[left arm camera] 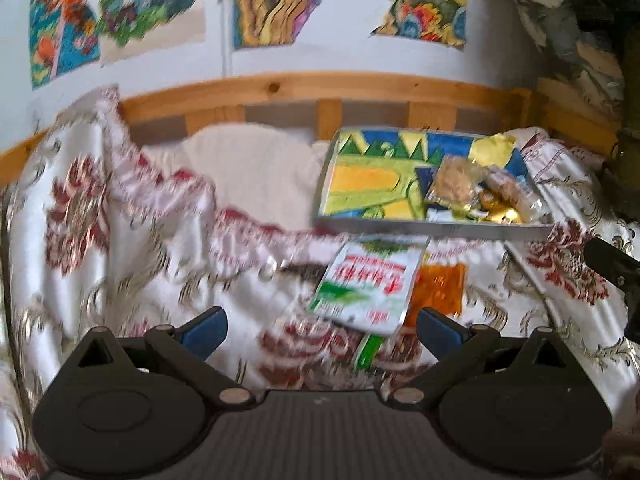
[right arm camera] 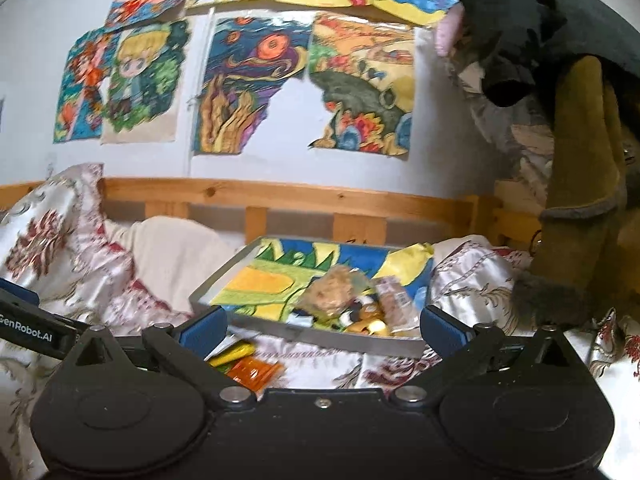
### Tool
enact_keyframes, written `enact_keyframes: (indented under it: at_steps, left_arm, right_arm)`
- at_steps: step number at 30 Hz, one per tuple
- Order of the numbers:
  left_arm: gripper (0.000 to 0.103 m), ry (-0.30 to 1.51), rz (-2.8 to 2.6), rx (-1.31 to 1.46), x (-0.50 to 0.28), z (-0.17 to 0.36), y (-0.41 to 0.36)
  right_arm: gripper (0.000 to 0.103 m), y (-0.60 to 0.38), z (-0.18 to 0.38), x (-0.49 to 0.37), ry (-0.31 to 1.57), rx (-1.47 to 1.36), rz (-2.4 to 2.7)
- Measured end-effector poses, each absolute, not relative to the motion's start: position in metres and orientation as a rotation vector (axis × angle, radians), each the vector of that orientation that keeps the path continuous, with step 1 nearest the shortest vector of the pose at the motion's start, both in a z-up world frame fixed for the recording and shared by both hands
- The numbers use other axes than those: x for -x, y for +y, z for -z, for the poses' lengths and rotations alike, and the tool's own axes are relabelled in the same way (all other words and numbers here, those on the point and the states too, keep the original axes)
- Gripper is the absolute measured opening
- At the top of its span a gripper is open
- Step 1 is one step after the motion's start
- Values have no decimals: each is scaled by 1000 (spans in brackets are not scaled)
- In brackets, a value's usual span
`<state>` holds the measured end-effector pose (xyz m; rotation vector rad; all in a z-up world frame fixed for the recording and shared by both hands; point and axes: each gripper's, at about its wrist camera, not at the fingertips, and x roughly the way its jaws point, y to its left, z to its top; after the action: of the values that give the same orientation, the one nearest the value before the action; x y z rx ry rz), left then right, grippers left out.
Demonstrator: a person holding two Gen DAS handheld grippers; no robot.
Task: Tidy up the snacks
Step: 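Withdraw both open tools from the tray toward the white-green packet and orange bag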
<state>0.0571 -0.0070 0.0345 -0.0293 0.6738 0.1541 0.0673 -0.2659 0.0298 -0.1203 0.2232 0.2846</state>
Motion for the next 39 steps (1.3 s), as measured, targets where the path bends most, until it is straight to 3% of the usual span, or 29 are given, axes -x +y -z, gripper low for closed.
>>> enact_keyframes:
  at_steps: [39]
  left_arm:
    - [102, 698, -245, 3, -46, -20, 4]
  right_arm:
    - [102, -220, 2, -65, 448, 250, -449]
